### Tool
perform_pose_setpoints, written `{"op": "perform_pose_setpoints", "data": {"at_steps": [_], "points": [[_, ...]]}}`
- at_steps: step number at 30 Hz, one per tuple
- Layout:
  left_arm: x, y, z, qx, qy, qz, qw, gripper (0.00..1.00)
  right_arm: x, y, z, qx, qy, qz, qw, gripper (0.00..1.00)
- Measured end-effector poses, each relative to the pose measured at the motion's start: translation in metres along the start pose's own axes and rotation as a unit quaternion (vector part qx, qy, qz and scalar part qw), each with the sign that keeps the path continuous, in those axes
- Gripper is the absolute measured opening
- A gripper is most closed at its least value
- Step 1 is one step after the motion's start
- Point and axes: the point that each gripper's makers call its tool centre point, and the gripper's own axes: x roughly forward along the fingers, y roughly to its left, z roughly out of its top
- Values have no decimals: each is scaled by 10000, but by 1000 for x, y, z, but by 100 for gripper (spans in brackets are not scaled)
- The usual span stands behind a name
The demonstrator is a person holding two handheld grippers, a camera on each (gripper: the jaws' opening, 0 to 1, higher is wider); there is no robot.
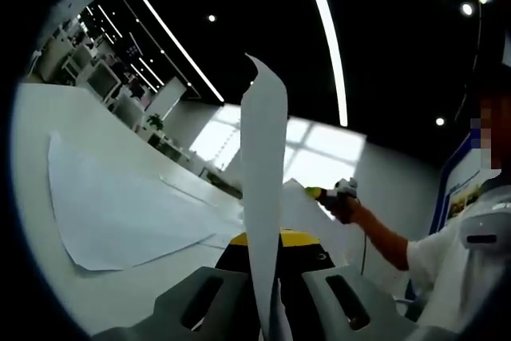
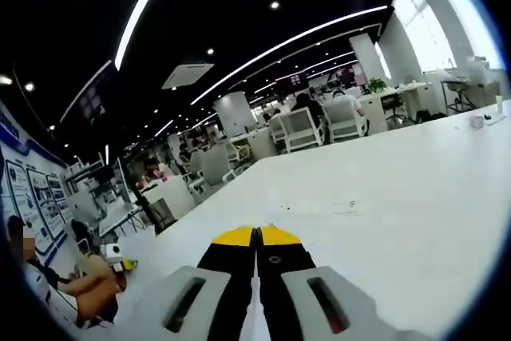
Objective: Organize the stack of printing papers by aligning and flattening the scattered papers on the table
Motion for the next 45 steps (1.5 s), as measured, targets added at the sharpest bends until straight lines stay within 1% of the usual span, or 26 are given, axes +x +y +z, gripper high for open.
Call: {"op": "perform_pose_setpoints", "data": {"at_steps": [1, 2, 3, 4, 6, 8, 11, 13, 14, 18, 21, 23, 27, 30, 35, 39, 41, 45], "points": [[0, 0, 0, -5, 1, 1, 10000, 6, -3, 5, 6, -18, -53, 22, 10000, 0], [0, 1, 0, -13, 6, 7, 10000, 6, -3, 7, 7, -27, -75, 22, 10000, 0], [0, 2, 0, -14, 8, 12, 10000, 6, -6, 14, 11, -58, -138, 37, 9999, 0], [0, 2, 0, -17, 10, 11, 10000, 6, -8, 15, 18, -62, -173, 70, 9998, 0], [0, 2, 0, -23, 10, 13, 10000, 6, -10, 18, 27, -87, -219, 120, 9996, 0], [1, 2, 0, -30, 9, 13, 10000, 6, -12, 27, 31, -161, -259, 174, 9994, 0], [1, 2, 0, -25, 9, 10, 10000, 6, -15, 40, 41, -107, -372, 404, 9984, 0], [2, 2, 0, -25, 8, 5, 10000, 6, -16, 47, 43, -216, -377, 347, 9985, 0], [2, 2, 0, -28, 7, 4, 10000, 6, -16, 46, 46, -291, -353, 314, 9985, 0], [2, 2, 0, -37, 4, 17, 10000, 6, -16, 53, 52, -377, -312, 334, 9982, 0], [2, 2, 0, -62, 2, 15, 10000, 6, -15, 62, 59, -405, -346, 431, 9976, 0], [3, 1, 0, -76, 2, 17, 10000, 6, -12, 69, 64, -513, -330, 475, 9970, 0], [3, 4, -1, -68, 27, 90, 9999, 6, -7, 82, 73, -624, -297, 558, 9960, 0], [5, 5, -3, -88, 86, 139, 9998, 6, 0, 96, 72, -661, -246, 665, 9953, 0], [4, 9, -4, -161, 100, 231, 9996, 6, 9, 103, 68, -711, -93, 736, 9947, 0], [3, 14, -3, -244, 112, 372, 9989, 6, 13, 107, 65, -717, 42, 728, 9948, 0], [2, 16, -5, -266, 145, 452, 9985, 6, 14, 114, 63, -787, 147, 706, 9943, 0], [2, 22, -6, -307, 192, 658, 9972, 6, 14, 125, 65, -829, 234, 780, 9932, 0]]}}
